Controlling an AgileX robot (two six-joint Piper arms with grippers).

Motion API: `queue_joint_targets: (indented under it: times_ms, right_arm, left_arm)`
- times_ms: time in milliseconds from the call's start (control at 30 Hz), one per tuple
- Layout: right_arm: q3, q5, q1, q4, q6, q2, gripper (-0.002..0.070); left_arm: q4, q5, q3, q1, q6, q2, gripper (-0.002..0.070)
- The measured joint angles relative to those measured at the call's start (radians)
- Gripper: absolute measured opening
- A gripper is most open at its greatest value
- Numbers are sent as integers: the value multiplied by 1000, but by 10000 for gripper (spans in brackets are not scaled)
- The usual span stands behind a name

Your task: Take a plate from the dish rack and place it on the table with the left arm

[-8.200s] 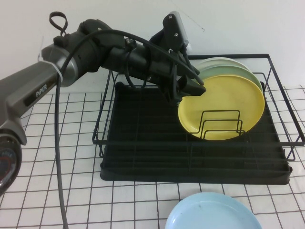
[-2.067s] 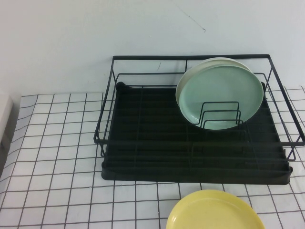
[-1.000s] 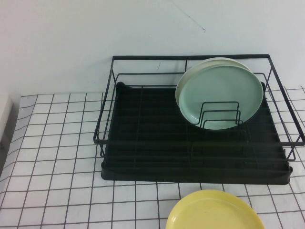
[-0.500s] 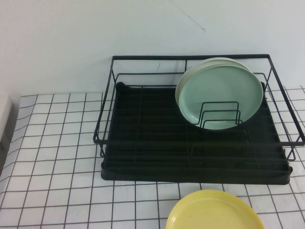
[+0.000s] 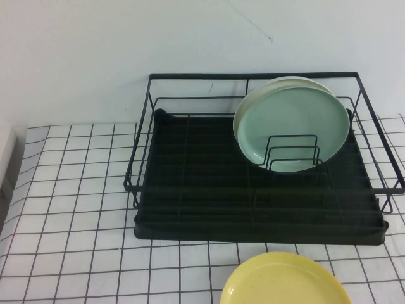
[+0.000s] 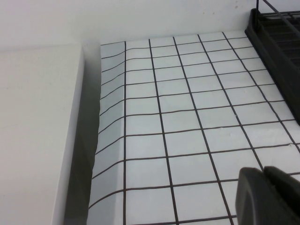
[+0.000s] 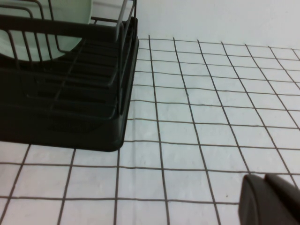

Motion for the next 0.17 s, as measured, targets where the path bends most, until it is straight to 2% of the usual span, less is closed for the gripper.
queue_joint_targets:
  times_ms: [167]
  right_arm:
    - [0, 0, 0, 0, 0, 0, -1]
  left_arm:
    - [0, 0, 0, 0, 0, 0, -2]
